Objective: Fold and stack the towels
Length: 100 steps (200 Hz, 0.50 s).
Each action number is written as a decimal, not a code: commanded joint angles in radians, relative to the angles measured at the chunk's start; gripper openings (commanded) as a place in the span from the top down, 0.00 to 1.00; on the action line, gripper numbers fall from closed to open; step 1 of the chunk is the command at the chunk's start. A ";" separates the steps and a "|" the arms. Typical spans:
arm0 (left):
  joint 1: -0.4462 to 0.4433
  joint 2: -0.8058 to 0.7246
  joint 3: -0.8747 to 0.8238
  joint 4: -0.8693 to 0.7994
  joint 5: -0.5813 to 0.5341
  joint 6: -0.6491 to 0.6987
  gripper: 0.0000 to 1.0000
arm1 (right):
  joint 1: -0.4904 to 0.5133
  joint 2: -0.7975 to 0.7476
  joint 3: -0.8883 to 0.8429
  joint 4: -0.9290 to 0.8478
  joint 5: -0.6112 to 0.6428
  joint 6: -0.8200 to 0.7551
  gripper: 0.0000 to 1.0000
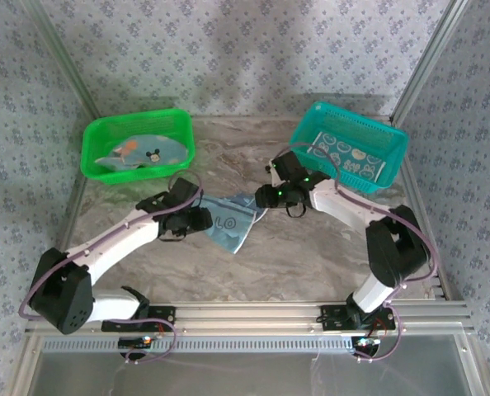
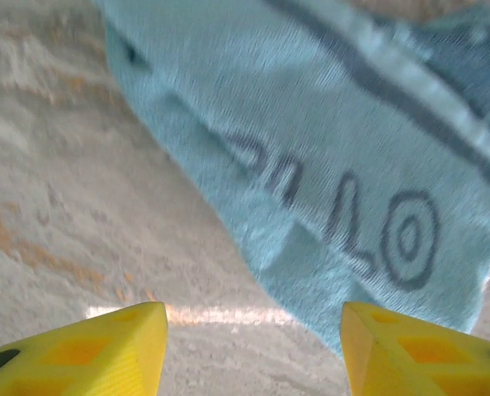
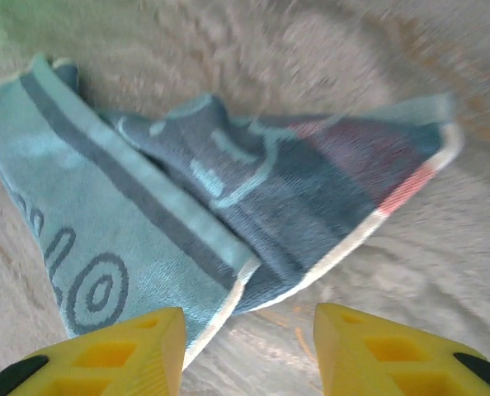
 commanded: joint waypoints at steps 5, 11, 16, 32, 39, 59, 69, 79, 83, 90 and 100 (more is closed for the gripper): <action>-0.005 -0.037 -0.041 0.008 -0.050 -0.082 0.43 | 0.003 0.069 -0.011 0.056 -0.113 0.089 0.57; -0.005 -0.045 -0.044 0.001 -0.062 -0.082 0.43 | 0.004 0.078 -0.021 0.072 -0.125 0.115 0.60; -0.005 -0.054 -0.042 -0.005 -0.073 -0.080 0.43 | 0.006 0.084 -0.032 0.087 -0.133 0.138 0.61; 0.001 -0.078 -0.035 -0.019 -0.100 -0.070 0.43 | 0.015 0.093 -0.057 0.125 -0.139 0.192 0.61; 0.006 -0.084 -0.032 -0.022 -0.102 -0.065 0.43 | 0.019 0.098 -0.063 0.132 -0.133 0.203 0.61; 0.021 -0.094 -0.027 -0.032 -0.103 -0.056 0.43 | 0.020 0.114 -0.077 0.155 -0.136 0.259 0.63; 0.027 -0.097 -0.025 -0.035 -0.098 -0.051 0.43 | 0.022 0.123 -0.083 0.174 -0.141 0.277 0.64; 0.034 -0.100 -0.022 -0.040 -0.095 -0.047 0.43 | 0.025 0.131 -0.083 0.189 -0.141 0.290 0.65; 0.035 -0.102 -0.022 -0.040 -0.093 -0.046 0.43 | 0.026 0.134 -0.081 0.193 -0.141 0.293 0.65; 0.039 -0.103 -0.022 -0.040 -0.088 -0.043 0.43 | 0.029 0.139 -0.077 0.199 -0.142 0.298 0.67; 0.042 -0.106 -0.022 -0.044 -0.085 -0.040 0.43 | 0.029 0.149 -0.072 0.204 -0.141 0.309 0.67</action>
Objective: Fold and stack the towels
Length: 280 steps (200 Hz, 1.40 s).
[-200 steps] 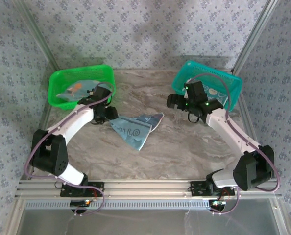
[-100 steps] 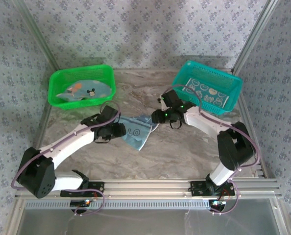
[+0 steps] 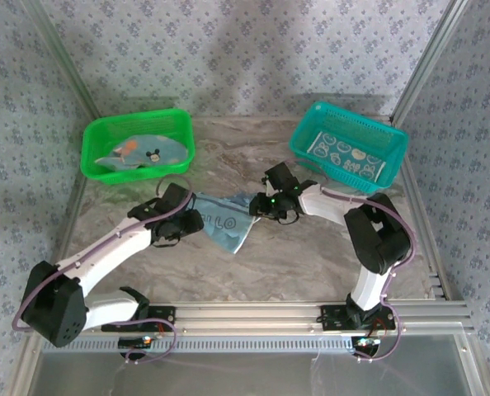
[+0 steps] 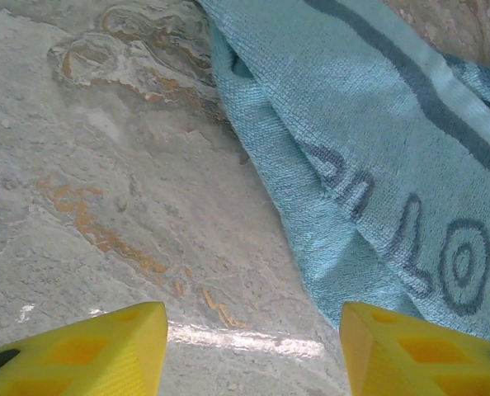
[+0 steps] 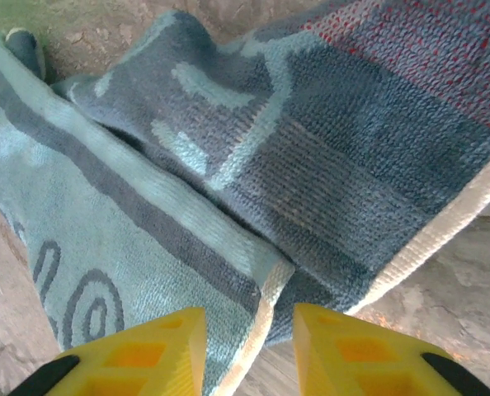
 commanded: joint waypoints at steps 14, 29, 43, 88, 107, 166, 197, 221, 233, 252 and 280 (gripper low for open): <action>0.016 -0.026 0.027 -0.034 -0.001 0.016 0.43 | 0.010 0.043 0.007 0.039 -0.020 0.073 0.67; 0.020 -0.032 0.026 -0.036 0.001 0.018 0.43 | 0.012 0.047 0.007 0.033 -0.010 0.078 0.68; 0.022 -0.036 0.026 -0.035 0.004 0.019 0.43 | 0.011 0.051 0.009 0.019 -0.005 0.076 0.66; 0.049 -0.022 0.039 -0.031 0.019 0.042 0.43 | 0.012 0.066 0.011 0.042 0.012 0.059 0.71; 0.078 0.000 0.058 -0.027 0.039 0.064 0.43 | 0.011 0.078 0.031 0.029 0.033 0.043 0.88; 0.148 0.184 0.205 -0.025 0.086 0.143 0.44 | 0.044 -0.065 -0.005 -0.086 0.111 -0.081 1.00; 0.178 0.332 0.316 -0.026 0.120 0.177 0.47 | 0.094 -0.138 -0.072 -0.119 0.140 -0.121 1.00; 0.180 0.470 0.431 -0.048 0.132 0.201 0.51 | 0.121 -0.141 -0.113 -0.119 0.148 -0.122 1.00; 0.180 0.529 0.480 -0.056 0.124 0.218 0.52 | 0.129 -0.137 -0.125 -0.114 0.158 -0.122 1.00; 0.182 0.615 0.549 -0.071 0.112 0.246 0.54 | 0.135 -0.129 -0.128 -0.114 0.178 -0.121 1.00; 0.182 0.720 0.642 -0.120 0.073 0.284 0.55 | 0.136 -0.120 -0.128 -0.107 0.182 -0.115 1.00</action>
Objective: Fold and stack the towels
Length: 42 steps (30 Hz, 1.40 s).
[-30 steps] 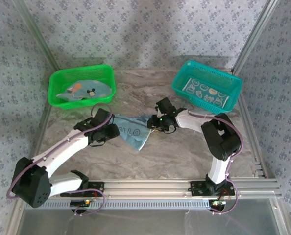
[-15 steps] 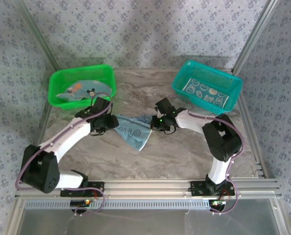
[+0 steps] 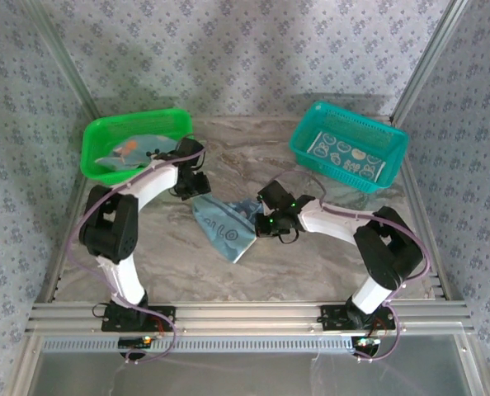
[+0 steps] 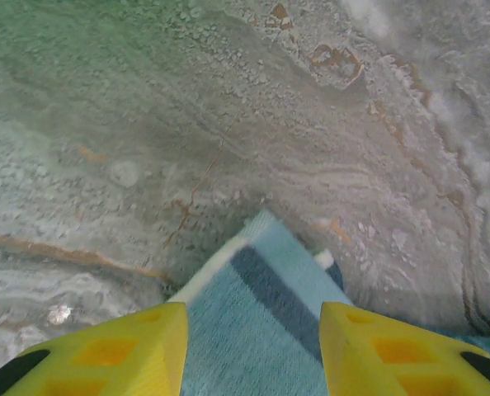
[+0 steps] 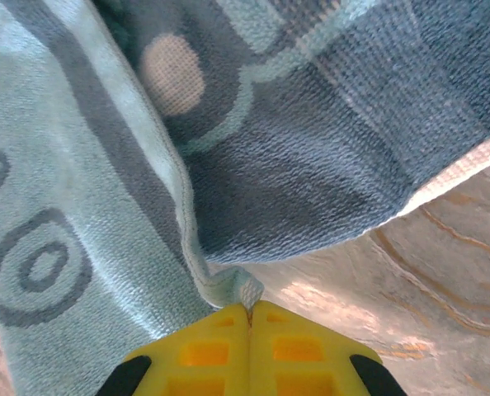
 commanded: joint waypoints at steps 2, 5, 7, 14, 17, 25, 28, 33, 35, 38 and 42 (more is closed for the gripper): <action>0.004 0.085 0.099 -0.077 -0.041 0.070 0.56 | 0.004 0.012 -0.007 -0.015 0.034 -0.011 1.00; 0.003 0.133 0.148 -0.082 -0.045 0.083 0.56 | 0.004 0.017 -0.005 -0.015 0.037 -0.008 1.00; 0.003 0.164 0.173 -0.086 -0.036 0.091 0.58 | 0.005 0.021 -0.003 -0.016 0.038 -0.008 1.00; -0.007 0.217 0.189 -0.079 -0.007 0.113 0.62 | 0.002 0.031 0.006 -0.019 0.036 -0.006 1.00; -0.016 0.233 0.200 -0.085 -0.007 0.120 0.62 | -0.001 0.033 0.006 -0.016 0.034 -0.006 1.00; -0.042 0.233 0.153 -0.089 -0.006 0.123 0.65 | -0.003 0.034 0.013 -0.021 0.040 -0.005 1.00; -0.049 0.226 0.119 -0.079 -0.004 0.118 0.65 | -0.003 0.033 0.012 -0.022 0.042 -0.004 1.00; -0.055 0.209 0.083 -0.067 -0.030 0.107 0.80 | -0.001 0.025 0.008 -0.018 0.045 0.000 1.00; -0.055 0.194 0.084 -0.066 -0.042 0.103 0.95 | 0.000 0.021 0.008 -0.022 0.047 0.002 1.00; -0.054 0.154 0.094 -0.078 -0.069 0.094 1.00 | -0.002 0.002 0.014 -0.050 0.052 -0.001 1.00; -0.054 0.055 0.115 -0.119 -0.114 0.065 1.00 | -0.029 -0.060 0.049 -0.110 0.084 -0.027 1.00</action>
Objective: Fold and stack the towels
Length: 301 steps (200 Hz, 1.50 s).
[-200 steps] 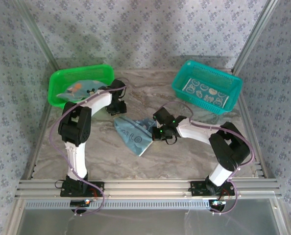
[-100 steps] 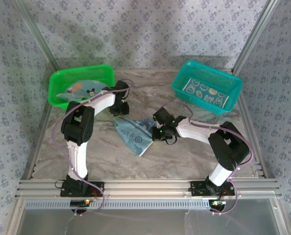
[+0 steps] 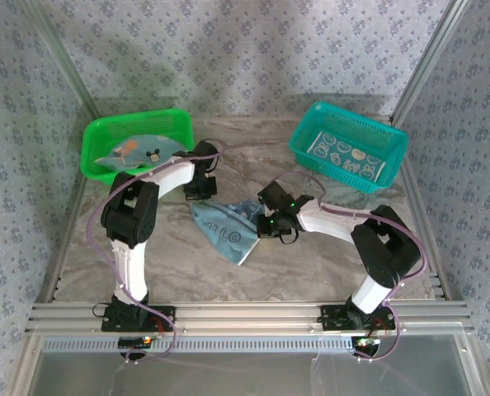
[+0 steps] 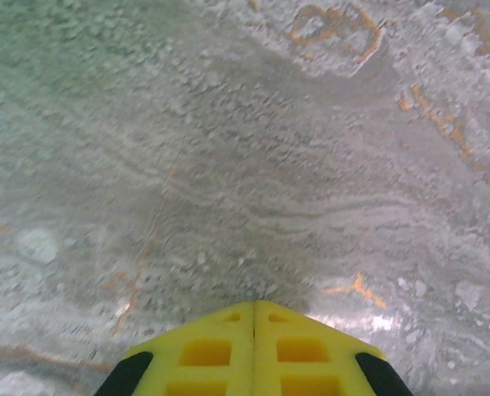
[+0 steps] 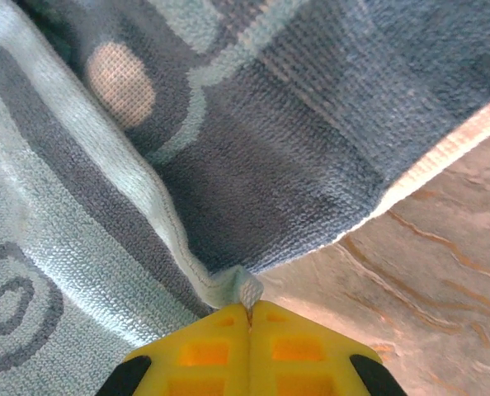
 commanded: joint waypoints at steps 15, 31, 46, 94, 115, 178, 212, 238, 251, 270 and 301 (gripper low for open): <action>-0.004 -0.199 0.033 -0.109 -0.070 -0.056 1.00 | -0.064 -0.128 0.092 -0.123 0.073 -0.058 1.00; -0.005 -0.262 0.053 -0.131 -0.079 -0.072 1.00 | -0.094 -0.174 0.139 -0.154 0.085 -0.089 1.00; -0.011 -0.320 0.067 -0.137 -0.078 -0.087 1.00 | -0.112 -0.201 0.193 -0.184 0.104 -0.123 1.00; -0.023 -0.365 0.089 -0.140 -0.019 -0.111 1.00 | -0.166 -0.217 0.311 -0.212 0.067 -0.175 1.00; -0.036 -0.348 0.066 -0.130 0.009 -0.127 0.94 | -0.182 -0.219 0.267 -0.222 0.056 -0.182 1.00; -0.123 -0.246 -0.038 -0.045 0.085 -0.192 0.77 | -0.098 -0.324 -0.125 -0.121 -0.003 -0.153 1.00; -0.167 -0.172 -0.025 -0.014 0.118 -0.192 0.73 | -0.018 -0.339 -0.271 -0.101 0.012 -0.088 1.00; -0.181 -0.109 0.014 -0.010 0.128 -0.191 0.73 | -0.014 -0.360 -0.320 -0.096 0.036 -0.065 1.00; -0.182 -0.079 0.054 -0.011 0.139 -0.185 0.73 | -0.019 -0.363 -0.312 -0.104 0.044 -0.066 1.00; -0.193 -0.041 0.124 -0.010 0.137 -0.160 0.72 | -0.024 -0.358 -0.299 -0.107 0.043 -0.064 1.00; -0.232 0.022 0.225 -0.031 0.114 -0.059 0.68 | -0.036 -0.354 -0.288 -0.099 0.042 -0.061 1.00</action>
